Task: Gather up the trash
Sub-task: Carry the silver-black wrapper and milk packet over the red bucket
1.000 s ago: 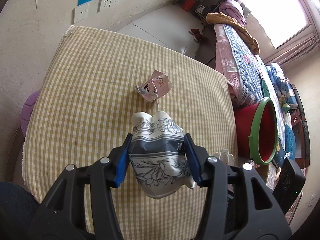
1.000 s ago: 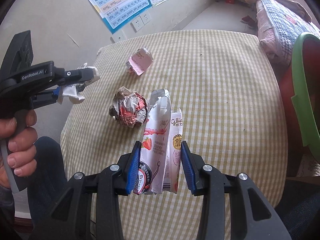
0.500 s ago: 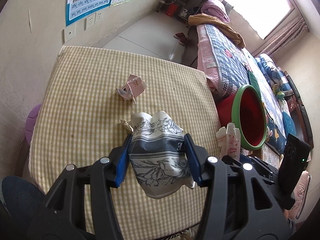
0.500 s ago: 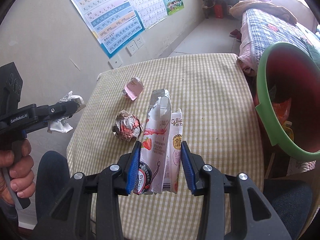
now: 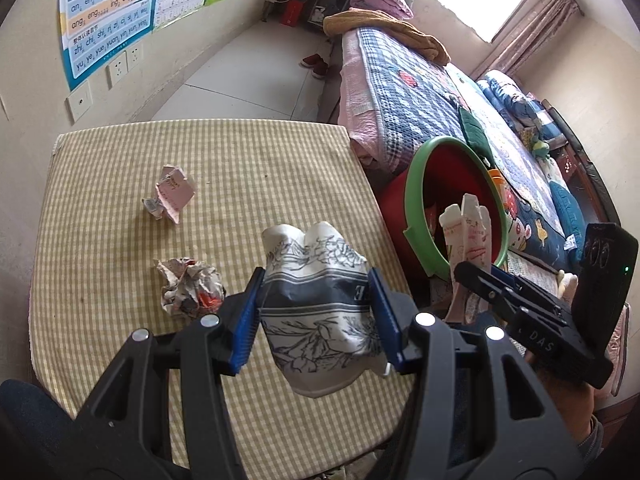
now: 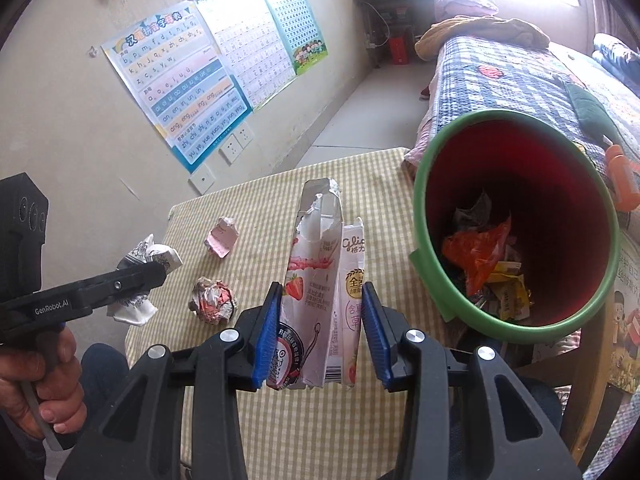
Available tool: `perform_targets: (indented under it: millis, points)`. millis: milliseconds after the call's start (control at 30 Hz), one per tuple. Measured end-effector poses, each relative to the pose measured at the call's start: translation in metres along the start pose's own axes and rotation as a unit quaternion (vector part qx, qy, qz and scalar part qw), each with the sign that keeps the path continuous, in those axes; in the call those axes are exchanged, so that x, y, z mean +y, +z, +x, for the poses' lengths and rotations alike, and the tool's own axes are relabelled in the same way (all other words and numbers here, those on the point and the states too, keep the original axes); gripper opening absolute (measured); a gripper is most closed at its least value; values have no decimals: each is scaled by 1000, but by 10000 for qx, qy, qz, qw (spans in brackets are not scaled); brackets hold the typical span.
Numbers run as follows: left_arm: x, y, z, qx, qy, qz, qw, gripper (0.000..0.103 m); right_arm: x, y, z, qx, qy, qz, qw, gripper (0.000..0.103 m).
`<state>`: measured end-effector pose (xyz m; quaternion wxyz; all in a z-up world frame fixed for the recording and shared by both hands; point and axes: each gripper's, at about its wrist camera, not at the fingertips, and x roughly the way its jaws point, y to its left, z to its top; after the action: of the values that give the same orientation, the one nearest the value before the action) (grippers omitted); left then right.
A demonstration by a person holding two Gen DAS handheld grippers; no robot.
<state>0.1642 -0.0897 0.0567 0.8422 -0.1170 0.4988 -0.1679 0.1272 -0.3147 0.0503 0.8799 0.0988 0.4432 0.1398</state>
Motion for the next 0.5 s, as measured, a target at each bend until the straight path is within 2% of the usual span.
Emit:
perform_targets:
  millis: [267, 500]
  points:
    - [-51, 23, 23, 25, -187, 406, 9990, 49, -47, 14, -18, -238, -171, 306, 9991, 39]
    - [-91, 28, 47, 173, -384, 724, 9965, 49, -88, 15, -32, -398, -375, 562, 9969, 39]
